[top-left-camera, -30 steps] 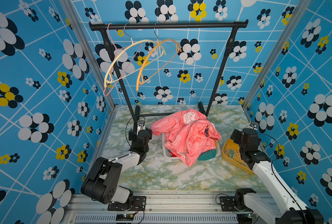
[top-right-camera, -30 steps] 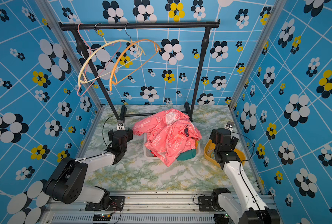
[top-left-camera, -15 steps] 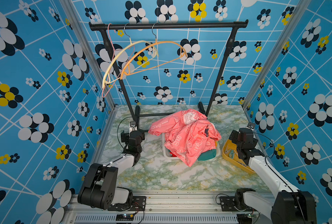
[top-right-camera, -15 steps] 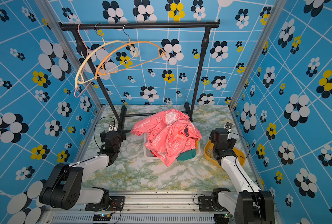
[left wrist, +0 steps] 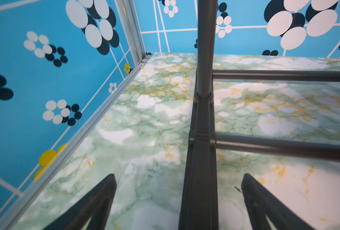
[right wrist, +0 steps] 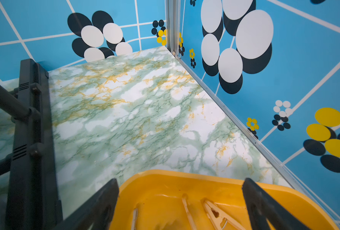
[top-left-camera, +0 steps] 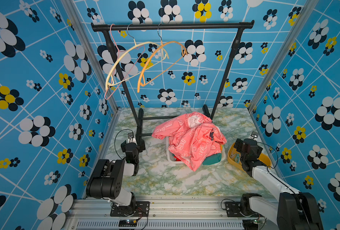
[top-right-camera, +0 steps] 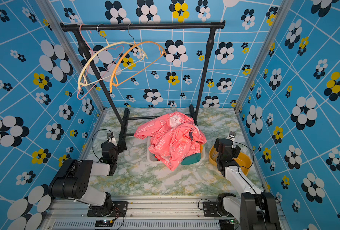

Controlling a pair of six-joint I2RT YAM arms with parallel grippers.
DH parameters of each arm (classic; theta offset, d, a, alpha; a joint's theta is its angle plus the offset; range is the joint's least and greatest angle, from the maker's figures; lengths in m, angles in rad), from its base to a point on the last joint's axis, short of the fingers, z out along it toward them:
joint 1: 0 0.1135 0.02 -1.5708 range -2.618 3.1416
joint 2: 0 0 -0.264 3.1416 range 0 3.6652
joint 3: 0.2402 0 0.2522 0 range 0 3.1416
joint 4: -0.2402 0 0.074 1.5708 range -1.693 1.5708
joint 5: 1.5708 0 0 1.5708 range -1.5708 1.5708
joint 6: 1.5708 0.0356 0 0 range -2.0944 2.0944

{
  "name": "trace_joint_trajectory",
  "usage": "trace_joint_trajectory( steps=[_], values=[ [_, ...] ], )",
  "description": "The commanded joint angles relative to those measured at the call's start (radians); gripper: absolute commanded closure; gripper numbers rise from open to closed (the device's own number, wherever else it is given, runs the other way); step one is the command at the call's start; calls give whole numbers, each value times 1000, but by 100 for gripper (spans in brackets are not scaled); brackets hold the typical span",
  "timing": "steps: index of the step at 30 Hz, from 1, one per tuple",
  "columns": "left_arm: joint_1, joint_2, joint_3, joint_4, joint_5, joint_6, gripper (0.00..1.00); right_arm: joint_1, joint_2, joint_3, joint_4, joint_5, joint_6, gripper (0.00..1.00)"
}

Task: Remove the clothespins securing jackets to the hanger
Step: Reset both arms

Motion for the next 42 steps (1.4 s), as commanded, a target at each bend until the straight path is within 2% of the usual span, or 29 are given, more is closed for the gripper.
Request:
trace_joint_trajectory(
  steps=[1,3,6,10,12,13,15,17,18,21,29,42],
  values=[
    [6,64,-75,295,82,-27,1,-7,59,-21,162,-8,1,1],
    [6,48,-78,275,77,-38,1,-6,125,-22,239,-74,-20,1],
    [8,34,-52,208,69,-42,1,-4,229,-9,322,-78,-41,1],
    [12,30,-34,173,70,-43,1,13,310,-21,415,-187,-106,1],
    [14,30,-27,156,87,-43,0,23,409,-66,631,-267,-165,1],
    [15,27,-20,144,102,-38,1,38,418,-79,659,-270,-187,1],
    [14,25,1,107,203,-5,1,47,351,-54,501,-307,-203,1],
    [11,20,50,5,307,41,1,42,384,-48,548,-285,-188,1],
    [11,15,80,-52,329,47,1,31,373,-31,489,-285,-169,1],
    [25,18,121,-133,331,27,1,7,369,-20,465,-315,-153,1],
    [16,18,119,-124,274,25,0,7,370,-20,466,-317,-155,1],
    [14,18,120,-128,273,23,1,4,371,-11,450,-351,-164,1]
  ],
)
